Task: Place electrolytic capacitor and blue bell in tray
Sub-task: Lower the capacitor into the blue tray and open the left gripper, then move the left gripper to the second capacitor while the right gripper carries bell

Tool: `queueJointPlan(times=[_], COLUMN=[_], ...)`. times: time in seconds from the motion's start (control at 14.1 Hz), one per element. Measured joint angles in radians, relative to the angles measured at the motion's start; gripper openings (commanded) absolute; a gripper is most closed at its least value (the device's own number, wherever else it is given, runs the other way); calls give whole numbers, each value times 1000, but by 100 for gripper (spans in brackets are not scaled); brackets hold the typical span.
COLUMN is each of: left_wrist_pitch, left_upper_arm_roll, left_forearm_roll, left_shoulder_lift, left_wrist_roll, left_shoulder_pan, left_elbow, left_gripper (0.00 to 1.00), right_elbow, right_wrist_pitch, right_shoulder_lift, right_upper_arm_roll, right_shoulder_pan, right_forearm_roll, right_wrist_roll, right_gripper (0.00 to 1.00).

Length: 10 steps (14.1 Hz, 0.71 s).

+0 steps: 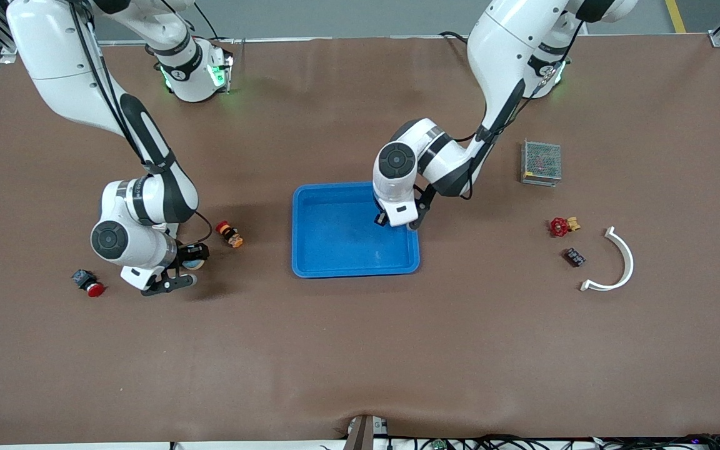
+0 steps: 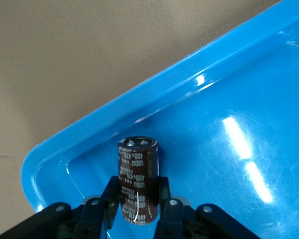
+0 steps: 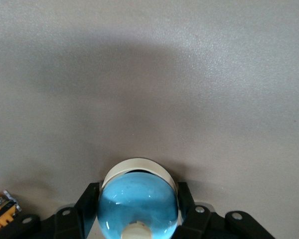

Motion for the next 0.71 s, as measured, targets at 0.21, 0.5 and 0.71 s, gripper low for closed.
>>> queueJointPlan(times=[0.21, 0.5, 0.71], left_wrist_pitch=[-3, -120, -236], left_upper_arm_roll=[0, 10, 15], left_forearm_roll=[0, 22, 86], left_shoulder_lift=[0, -14, -44], left_wrist_roll=[0, 4, 31], left_shoulder_pan=[0, 10, 27], left_elbow=[20, 95, 143], left_gripper=[100, 100, 100], right_elbow=[17, 116, 218], right_wrist_pitch=[-7, -138, -267], right_shoulder_lift=[0, -1, -4], right_upper_arm_roll=[3, 5, 5], right_shoulder_pan=[0, 3, 5], right_forearm_roll=[0, 3, 46], right_wrist_roll=[0, 0, 2], right_gripper=[35, 33, 31])
